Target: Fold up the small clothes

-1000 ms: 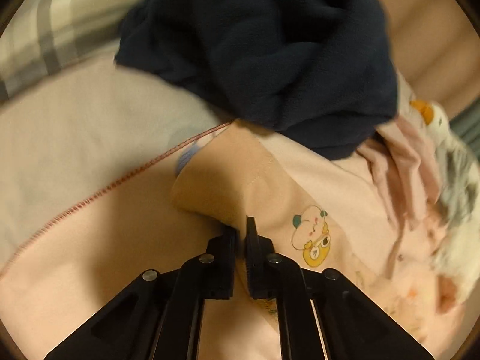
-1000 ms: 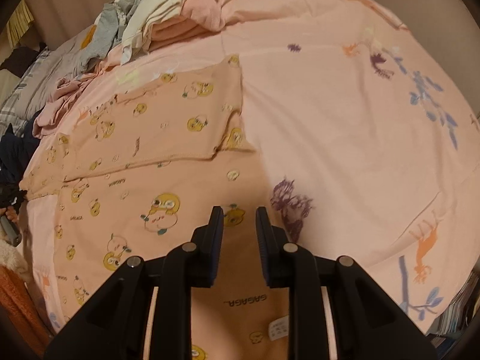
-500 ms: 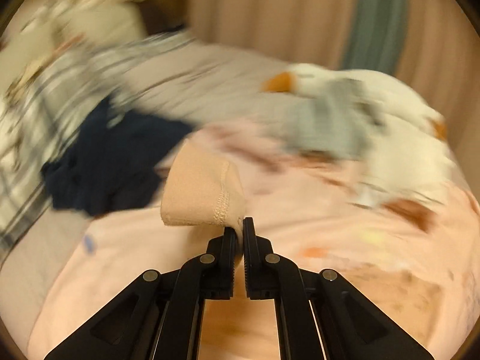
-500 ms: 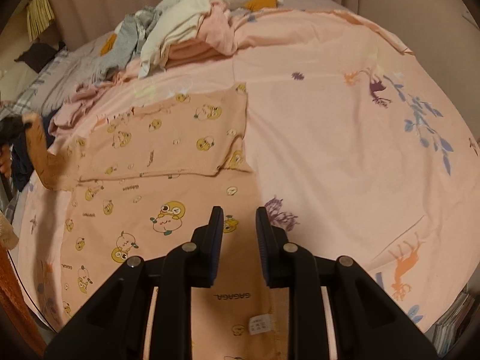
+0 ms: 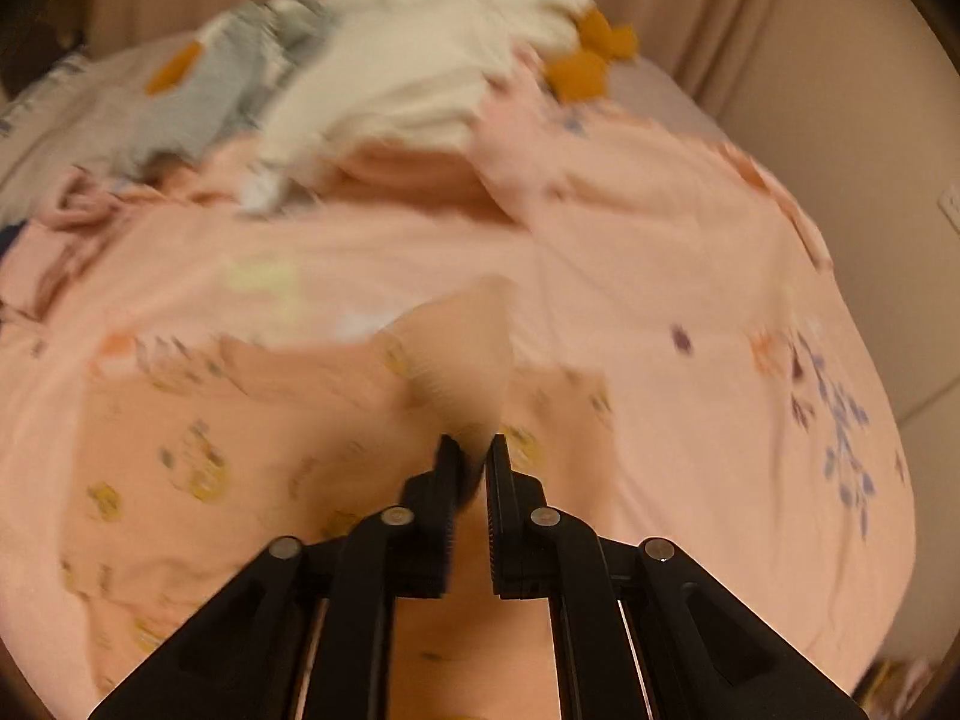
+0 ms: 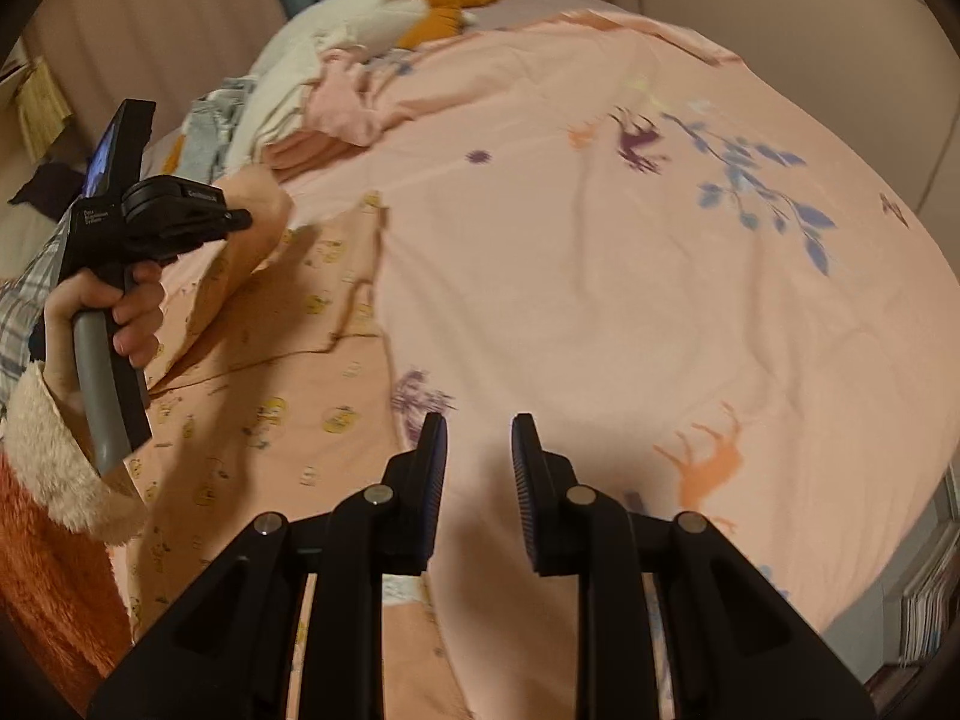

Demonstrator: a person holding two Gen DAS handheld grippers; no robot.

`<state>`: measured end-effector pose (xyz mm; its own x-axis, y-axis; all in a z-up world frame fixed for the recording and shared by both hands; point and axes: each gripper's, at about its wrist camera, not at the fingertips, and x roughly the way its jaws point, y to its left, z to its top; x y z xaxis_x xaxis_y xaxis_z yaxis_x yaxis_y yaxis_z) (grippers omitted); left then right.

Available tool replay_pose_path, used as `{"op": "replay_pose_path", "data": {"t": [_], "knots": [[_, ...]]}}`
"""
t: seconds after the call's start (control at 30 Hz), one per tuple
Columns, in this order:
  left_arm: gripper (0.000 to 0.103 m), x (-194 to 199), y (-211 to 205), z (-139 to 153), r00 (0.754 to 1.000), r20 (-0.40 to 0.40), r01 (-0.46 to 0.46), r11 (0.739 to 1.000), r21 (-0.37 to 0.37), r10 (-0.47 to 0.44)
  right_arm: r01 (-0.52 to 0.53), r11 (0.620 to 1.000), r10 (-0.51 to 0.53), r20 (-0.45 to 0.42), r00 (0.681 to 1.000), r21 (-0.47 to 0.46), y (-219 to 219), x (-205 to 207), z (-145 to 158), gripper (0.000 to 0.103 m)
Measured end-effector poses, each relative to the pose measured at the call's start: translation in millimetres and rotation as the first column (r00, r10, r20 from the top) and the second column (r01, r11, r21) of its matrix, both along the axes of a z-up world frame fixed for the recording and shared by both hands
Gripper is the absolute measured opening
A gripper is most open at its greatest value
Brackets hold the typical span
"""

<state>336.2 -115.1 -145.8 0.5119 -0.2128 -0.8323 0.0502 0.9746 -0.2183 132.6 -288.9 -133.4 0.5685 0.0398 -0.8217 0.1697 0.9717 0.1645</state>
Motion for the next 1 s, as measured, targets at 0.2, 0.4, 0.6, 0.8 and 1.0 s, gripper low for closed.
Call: {"op": "replay_pose_path", "data": {"t": [0.2,0.4,0.6,0.8,1.0], "knots": [[0.045,-17.7,5.6,14.9,0.998,-0.014,0.070,0.995,0.078,-0.069,0.002,0.998,-0.002,0.005,1.000,0.061,-5.0,1.9,-2.2,0.042],[0.058,-83.0,77.8,52.9,0.974,0.224,-0.034,0.965,0.260,-0.026,-0.057,0.979,0.057,0.009,0.998,0.195,4.9,19.7,-11.7,0.044],[0.031,-108.8,169.5,-4.4,0.985,0.113,-0.164,0.916,0.367,0.131,-0.136,0.929,0.135,0.026,0.991,0.345,32.5,67.0,-19.8,0.043],[0.017,-109.3,201.2,-43.2,0.959,0.070,-0.282,0.895,0.346,0.275,-0.281,0.935,0.275,0.059,0.960,0.215,99.4,136.4,-16.6,0.028],[0.015,-82.8,172.3,-33.1,0.959,0.128,-0.282,0.910,0.305,0.254,-0.332,0.940,0.335,-0.025,0.942,0.075,149.6,188.4,-33.8,0.013]]}}
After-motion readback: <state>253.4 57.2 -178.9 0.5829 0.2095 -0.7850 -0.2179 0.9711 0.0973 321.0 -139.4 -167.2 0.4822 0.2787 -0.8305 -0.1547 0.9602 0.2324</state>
